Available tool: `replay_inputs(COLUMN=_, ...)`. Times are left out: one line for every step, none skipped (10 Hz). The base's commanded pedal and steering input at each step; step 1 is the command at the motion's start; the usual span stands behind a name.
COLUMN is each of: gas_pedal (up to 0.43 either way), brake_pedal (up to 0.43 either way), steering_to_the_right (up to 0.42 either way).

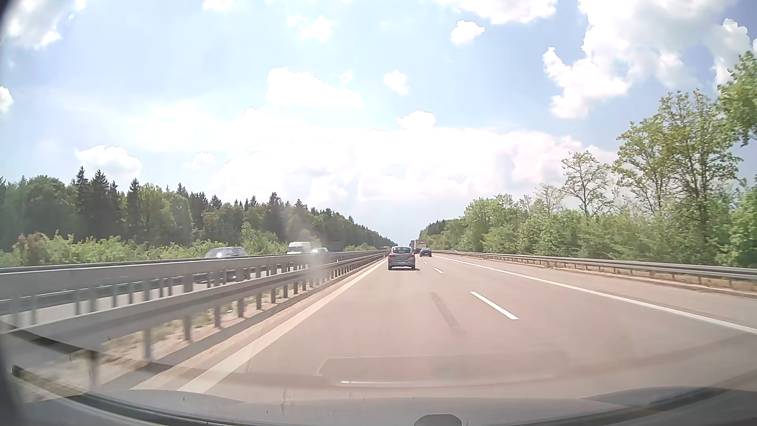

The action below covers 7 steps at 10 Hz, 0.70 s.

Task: Follow the waypoints while adhering to traffic rules and regulations

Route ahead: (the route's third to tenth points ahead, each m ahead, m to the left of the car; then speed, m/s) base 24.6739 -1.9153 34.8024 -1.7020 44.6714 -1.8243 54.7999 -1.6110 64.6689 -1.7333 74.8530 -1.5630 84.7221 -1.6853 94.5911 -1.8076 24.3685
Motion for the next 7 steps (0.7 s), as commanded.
replay_inputs(gas_pedal=0.248, brake_pedal=0.000, steering_to_the_right=-0.001)
replay_inputs(gas_pedal=0.248, brake_pedal=0.000, steering_to_the_right=-0.001)
replay_inputs(gas_pedal=0.260, brake_pedal=0.000, steering_to_the_right=-0.001)
replay_inputs(gas_pedal=0.280, brake_pedal=0.000, steering_to_the_right=-0.001)
replay_inputs(gas_pedal=0.311, brake_pedal=0.000, steering_to_the_right=-0.001)
replay_inputs(gas_pedal=0.319, brake_pedal=0.000, steering_to_the_right=-0.001)
replay_inputs(gas_pedal=0.331, brake_pedal=0.000, steering_to_the_right=-0.001)
